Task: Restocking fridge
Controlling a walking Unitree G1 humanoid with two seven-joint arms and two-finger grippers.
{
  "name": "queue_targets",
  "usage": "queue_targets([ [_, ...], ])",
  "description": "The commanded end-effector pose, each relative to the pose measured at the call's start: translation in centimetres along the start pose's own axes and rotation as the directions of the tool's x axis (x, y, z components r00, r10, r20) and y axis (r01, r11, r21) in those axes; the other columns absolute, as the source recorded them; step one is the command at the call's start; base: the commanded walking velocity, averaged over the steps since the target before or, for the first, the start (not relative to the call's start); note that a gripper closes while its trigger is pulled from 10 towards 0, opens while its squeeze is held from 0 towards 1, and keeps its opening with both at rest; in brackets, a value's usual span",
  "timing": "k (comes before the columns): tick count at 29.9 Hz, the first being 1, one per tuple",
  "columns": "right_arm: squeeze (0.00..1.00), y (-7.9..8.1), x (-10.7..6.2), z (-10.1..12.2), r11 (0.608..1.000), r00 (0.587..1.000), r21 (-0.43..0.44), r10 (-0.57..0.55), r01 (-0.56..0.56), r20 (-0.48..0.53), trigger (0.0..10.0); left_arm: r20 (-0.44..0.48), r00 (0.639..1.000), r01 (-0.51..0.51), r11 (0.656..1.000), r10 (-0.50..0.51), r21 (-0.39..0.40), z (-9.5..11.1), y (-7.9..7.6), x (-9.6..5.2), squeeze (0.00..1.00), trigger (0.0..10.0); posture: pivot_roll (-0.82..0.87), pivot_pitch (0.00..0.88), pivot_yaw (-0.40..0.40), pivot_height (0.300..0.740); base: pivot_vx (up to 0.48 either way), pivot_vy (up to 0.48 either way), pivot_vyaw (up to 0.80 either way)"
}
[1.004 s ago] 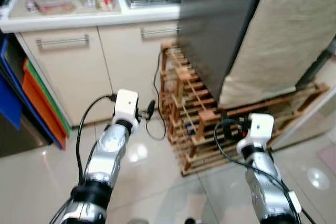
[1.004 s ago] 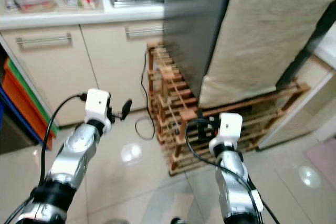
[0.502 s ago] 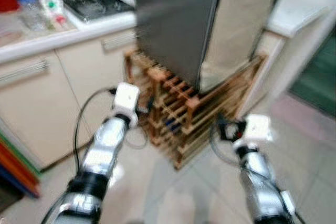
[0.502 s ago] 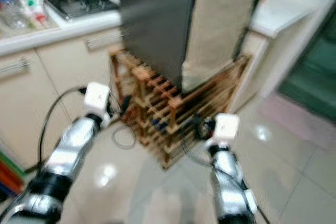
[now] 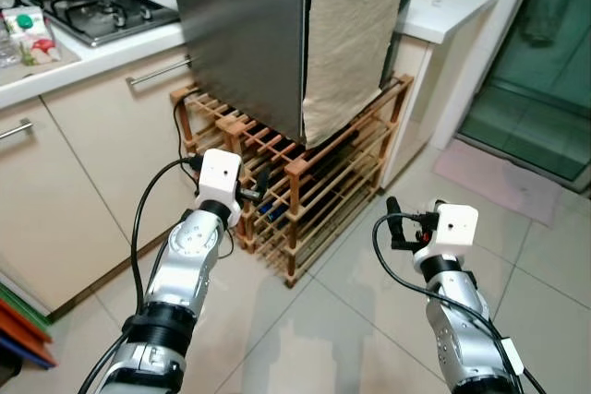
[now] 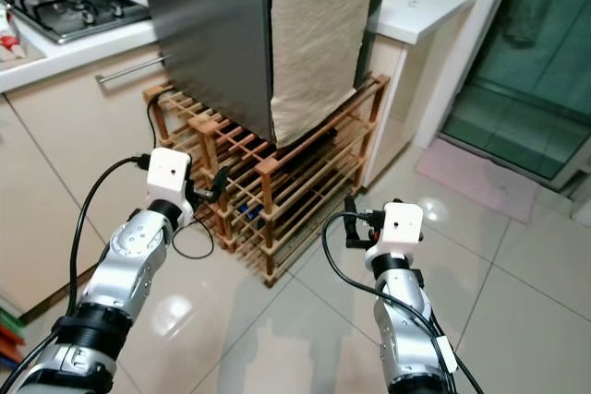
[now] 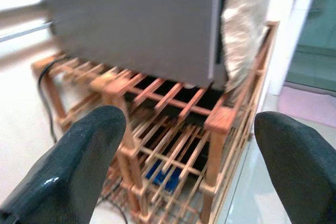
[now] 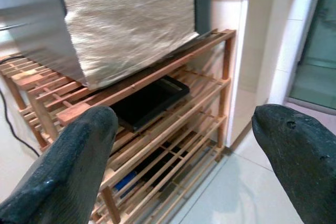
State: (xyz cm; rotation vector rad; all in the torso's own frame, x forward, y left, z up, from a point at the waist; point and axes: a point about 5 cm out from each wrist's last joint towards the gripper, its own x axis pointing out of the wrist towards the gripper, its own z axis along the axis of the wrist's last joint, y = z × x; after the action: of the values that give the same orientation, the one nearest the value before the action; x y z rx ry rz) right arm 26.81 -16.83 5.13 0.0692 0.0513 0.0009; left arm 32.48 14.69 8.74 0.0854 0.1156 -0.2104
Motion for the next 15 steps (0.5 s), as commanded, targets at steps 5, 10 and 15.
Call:
queue_targets([
  [5, 0.0, 0.3, 0.5, 0.3, 1.0, 1.0, -0.01, 0.008, -0.008, 0.013, 10.0, -0.058, 0.998, 0.001, 0.997, -0.006, -0.076, -0.8, -0.1, 0.0, 0.0, 10.0, 0.07, 0.0, 0.002, 0.74, 0.0, 0.0, 0.0],
  [10, 0.0, 0.4, 0.6, 0.4, 1.0, 1.0, -0.007, 0.007, -0.006, 0.021, 10.0, -0.111, 0.994, -0.029, 0.985, 0.01, -0.173, -1.7, 0.1, -0.2, 0.0, 10.0, 0.07, 0.0, 0.002, 0.74, 0.0, 0.0, 0.0],
  [15, 0.0, 0.4, 0.5, 0.7, 1.0, 0.999, 0.007, 0.005, -0.005, 0.039, 10.0, -0.107, 0.994, -0.024, 0.986, 0.006, -0.168, -2.0, 0.2, -0.5, 0.0, 10.0, 0.07, 0.0, 0.003, 0.74, 0.0, 0.0, 0.0],
])
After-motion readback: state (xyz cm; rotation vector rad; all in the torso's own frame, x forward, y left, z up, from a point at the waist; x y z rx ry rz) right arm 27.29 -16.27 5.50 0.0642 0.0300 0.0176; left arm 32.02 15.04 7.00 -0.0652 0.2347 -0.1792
